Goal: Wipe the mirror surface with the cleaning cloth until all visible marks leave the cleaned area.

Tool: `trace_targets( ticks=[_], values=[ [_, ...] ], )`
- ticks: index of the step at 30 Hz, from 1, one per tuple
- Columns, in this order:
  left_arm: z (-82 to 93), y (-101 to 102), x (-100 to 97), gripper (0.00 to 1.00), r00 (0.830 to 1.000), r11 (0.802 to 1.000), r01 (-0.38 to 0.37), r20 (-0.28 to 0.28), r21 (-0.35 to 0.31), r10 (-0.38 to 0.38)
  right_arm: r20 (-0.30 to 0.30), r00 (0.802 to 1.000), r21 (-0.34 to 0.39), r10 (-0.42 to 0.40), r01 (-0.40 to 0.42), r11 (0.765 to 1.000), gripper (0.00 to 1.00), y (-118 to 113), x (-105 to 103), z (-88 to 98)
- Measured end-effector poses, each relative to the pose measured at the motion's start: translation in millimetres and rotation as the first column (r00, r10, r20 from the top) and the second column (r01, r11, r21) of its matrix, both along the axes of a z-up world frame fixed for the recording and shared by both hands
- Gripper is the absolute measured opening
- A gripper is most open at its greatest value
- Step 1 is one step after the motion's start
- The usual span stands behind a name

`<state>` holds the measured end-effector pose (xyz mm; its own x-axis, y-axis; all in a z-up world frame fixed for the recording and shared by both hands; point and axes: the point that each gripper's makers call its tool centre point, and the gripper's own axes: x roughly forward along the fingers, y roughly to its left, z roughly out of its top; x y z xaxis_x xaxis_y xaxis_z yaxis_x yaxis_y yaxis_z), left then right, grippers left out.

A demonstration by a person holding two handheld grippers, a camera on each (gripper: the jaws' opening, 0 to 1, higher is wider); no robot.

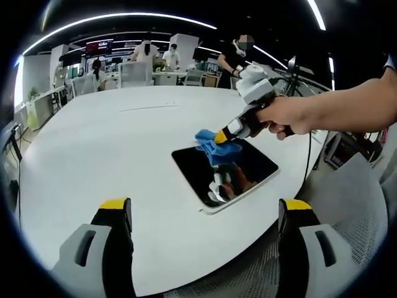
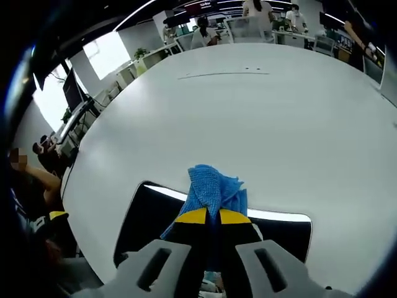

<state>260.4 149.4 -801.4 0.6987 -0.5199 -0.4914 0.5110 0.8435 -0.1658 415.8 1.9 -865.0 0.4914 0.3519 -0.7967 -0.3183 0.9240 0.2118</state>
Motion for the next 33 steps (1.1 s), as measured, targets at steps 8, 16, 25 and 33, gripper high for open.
trace_targets(
  ticks=[8,16,25,33],
  values=[
    [-0.2,0,-0.7,0.99,1.000,1.000,0.000,-0.004,-0.002,0.000,0.001,1.000,-0.009,-0.002,0.002,1.000,0.00,-7,-1,-0.2],
    [-0.6,0,-0.6,0.99,1.000,1.000,0.001,-0.005,0.002,-0.001,0.000,1.000,-0.013,-0.019,0.019,1.000,0.00,-20,-1,-0.4],
    [-0.9,0,-0.2,0.99,1.000,1.000,0.003,-0.005,0.006,-0.003,0.005,1.000,-0.020,-0.023,0.023,1.000,0.00,-24,0,-0.4],
    [-1.0,0,-0.6,0.99,1.000,1.000,0.004,-0.004,0.010,-0.004,0.015,0.999,-0.005,-0.050,0.050,0.999,0.00,-24,0,-0.3]
  ],
)
